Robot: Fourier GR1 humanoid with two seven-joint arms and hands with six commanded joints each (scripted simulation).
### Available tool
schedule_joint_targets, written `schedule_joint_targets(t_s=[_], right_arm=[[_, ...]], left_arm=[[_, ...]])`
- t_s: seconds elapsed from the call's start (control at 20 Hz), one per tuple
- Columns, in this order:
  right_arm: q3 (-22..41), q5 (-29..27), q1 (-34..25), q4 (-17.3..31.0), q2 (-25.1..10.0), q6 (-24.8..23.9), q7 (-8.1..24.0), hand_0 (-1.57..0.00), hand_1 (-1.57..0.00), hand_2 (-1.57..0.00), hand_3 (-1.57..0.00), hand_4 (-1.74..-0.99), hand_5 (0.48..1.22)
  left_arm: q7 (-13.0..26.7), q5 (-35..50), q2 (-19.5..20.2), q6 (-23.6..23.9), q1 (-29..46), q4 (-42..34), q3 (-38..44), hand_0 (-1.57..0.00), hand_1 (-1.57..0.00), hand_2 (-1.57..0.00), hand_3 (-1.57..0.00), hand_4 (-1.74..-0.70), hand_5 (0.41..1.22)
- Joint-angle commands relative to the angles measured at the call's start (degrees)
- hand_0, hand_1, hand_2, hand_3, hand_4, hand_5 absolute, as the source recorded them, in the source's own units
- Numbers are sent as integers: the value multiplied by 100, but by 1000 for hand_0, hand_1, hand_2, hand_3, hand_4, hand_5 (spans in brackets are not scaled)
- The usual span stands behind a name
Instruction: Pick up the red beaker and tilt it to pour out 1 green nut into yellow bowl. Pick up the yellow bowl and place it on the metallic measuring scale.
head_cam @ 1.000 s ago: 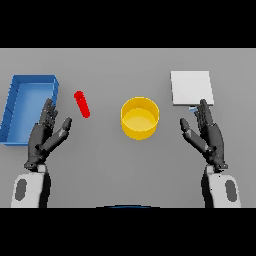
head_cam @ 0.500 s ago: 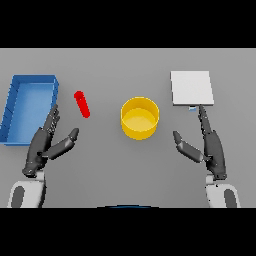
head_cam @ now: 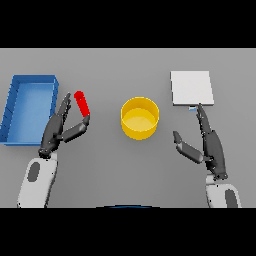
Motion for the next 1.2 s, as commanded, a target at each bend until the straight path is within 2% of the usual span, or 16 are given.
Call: schedule_joint_targets(t_s=[0.0,0.1,0.2,0.5,0.6,0.65,0.8,0.9,1.05,1.1,1.15], right_arm=[[-41,21,10,30,-63,-8,-19,1,1,1,1,-1281,635],[-18,48,92,-37,-69,-11,-54,1,1,1,1,-1274,635],[-34,34,-8,31,-31,-35,84,1,1,1,1,-1267,635],[-22,7,110,-48,-54,13,-56,1,1,1,1,-1271,646],[-101,-67,-4,50,-72,15,26,1,1,1,1,-1269,643],[-95,-88,57,10,-52,16,-30,1,1,1,1,-1269,642],[-80,-70,19,-11,-38,5,96,1,1,1,1,-1268,639],[-93,-43,-48,12,-60,-11,127,1,1,1,1,-1264,640],[-95,-37,-2,-17,-81,-10,66,1,1,1,1,-1261,641],[-60,12,29,-40,-60,-29,87,1,1,1,1,-1259,642],[-105,-35,50,-41,-85,-19,68,1,1,1,1,-1260,642]], left_arm=[[-61,-4,-23,32,-160,200,43,1,1,1,1,-1255,660],[-202,8,7,45,-402,516,137,1,1,1,1,-1267,673],[-281,17,3,58,-697,873,218,1,1,1,1,-1276,680],[-258,-108,-58,153,-1212,1476,246,1,1,1,1,-1297,690],[-276,-99,-48,153,-1421,1765,318,1,1,1,1,-1290,684],[-329,-99,-51,163,-1512,1887,344,1,1,1,1,-1289,683],[-424,-38,-83,142,-1720,2179,432,1,1,1,1,-1297,686],[-627,34,-135,75,-1789,2277,463,1,1,1,1,-1320,692],[-775,100,-172,123,-1965,2639,607,1,1,0,1,-1348,704],[-888,152,-216,163,-1995,2644,657,1,-26,-67,-31,-1378,724],[-933,222,-220,189,-2079,2751,754,-119,-146,-182,-124,-1410,750]])
